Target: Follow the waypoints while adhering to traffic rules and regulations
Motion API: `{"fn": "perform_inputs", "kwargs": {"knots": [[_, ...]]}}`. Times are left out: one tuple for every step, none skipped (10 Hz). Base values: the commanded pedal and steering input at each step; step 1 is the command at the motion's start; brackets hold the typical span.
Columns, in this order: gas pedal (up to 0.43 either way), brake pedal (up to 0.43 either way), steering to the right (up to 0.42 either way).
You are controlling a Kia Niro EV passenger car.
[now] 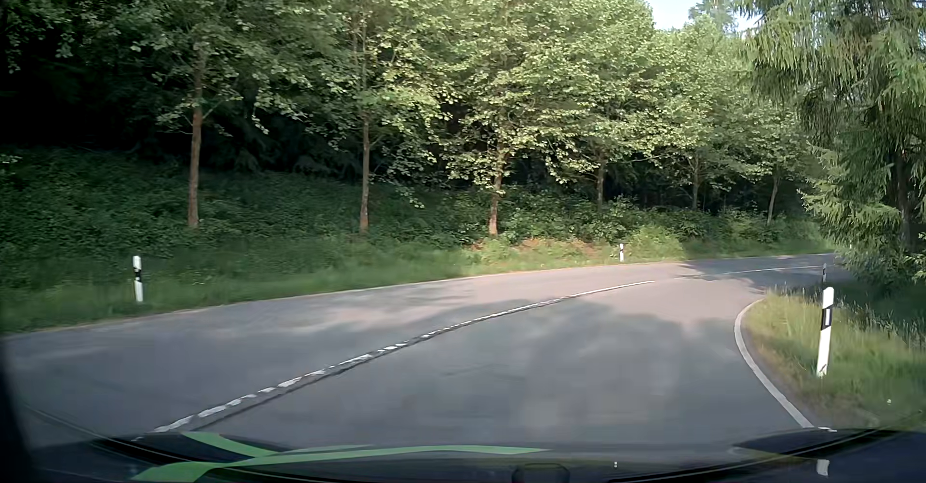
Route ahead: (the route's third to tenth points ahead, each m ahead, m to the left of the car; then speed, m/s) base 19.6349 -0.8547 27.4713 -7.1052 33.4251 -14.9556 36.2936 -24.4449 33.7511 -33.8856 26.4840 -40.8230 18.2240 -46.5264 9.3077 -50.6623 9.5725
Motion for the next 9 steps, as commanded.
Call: {"fn": "perform_inputs", "kwargs": {"knots": [[0.039,0.0,0.148],[0.039,0.0,0.148],[0.039,0.0,0.148],[0.0,0.0,0.147],[0.0,0.0,0.147],[0.0,0.0,0.145],[0.0,0.0,0.144],[0.0,0.0,0.139],[0.0,0.0,0.136]]}}
